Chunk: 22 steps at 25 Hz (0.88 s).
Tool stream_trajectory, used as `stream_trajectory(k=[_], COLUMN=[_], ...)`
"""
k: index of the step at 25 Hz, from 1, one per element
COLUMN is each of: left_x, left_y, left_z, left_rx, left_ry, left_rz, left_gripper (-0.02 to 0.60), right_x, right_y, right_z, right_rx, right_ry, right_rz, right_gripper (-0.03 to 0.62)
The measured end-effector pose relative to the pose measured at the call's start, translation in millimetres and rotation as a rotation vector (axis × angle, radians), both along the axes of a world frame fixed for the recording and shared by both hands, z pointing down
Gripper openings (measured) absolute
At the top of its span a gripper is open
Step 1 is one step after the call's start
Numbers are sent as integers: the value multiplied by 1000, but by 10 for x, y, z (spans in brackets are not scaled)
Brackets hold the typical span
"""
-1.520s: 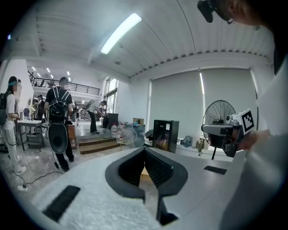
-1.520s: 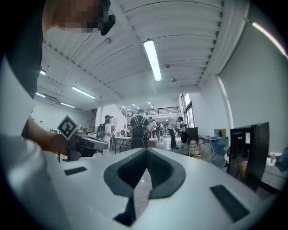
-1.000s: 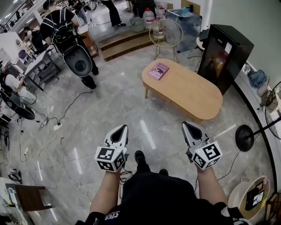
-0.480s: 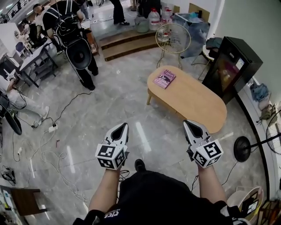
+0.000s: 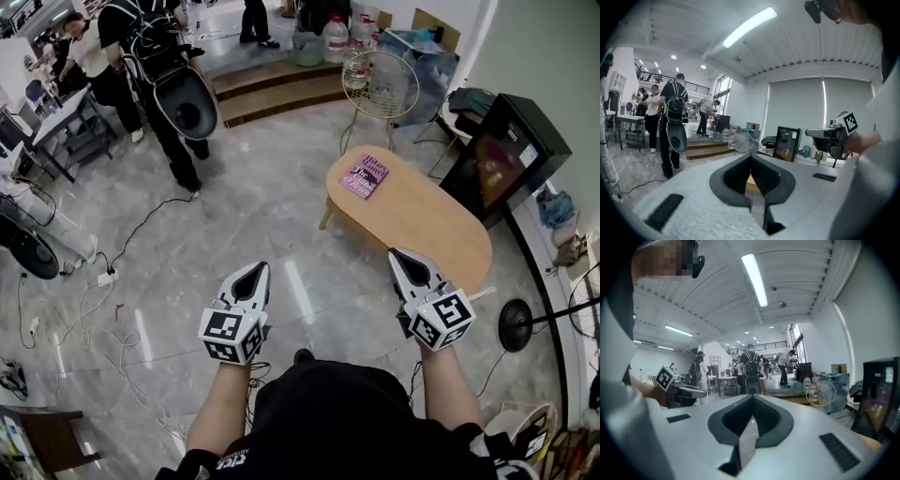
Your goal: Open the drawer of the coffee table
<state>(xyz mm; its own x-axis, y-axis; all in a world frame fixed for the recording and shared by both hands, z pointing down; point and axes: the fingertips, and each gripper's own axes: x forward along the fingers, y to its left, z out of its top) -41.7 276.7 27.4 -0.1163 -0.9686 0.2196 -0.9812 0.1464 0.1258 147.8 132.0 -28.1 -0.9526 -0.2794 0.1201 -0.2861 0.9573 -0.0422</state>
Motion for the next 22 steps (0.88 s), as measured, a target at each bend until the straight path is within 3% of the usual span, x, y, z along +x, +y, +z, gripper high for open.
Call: stream_trajectory(k=[11,22], left_x=[-355,-494], left_y=[-192,-1099], left_z=[87,228], left_rx=[-23,-56], left_ry=[-3,1], left_rz=[65,163], left_gripper=[2,2], right_x=[-362,-626], right_y=[-30,-845], right_z=[233,488], right_rx=[-36,-60], right_ry=[43,39], right_rz=[18,73], right_gripper=[5,6])
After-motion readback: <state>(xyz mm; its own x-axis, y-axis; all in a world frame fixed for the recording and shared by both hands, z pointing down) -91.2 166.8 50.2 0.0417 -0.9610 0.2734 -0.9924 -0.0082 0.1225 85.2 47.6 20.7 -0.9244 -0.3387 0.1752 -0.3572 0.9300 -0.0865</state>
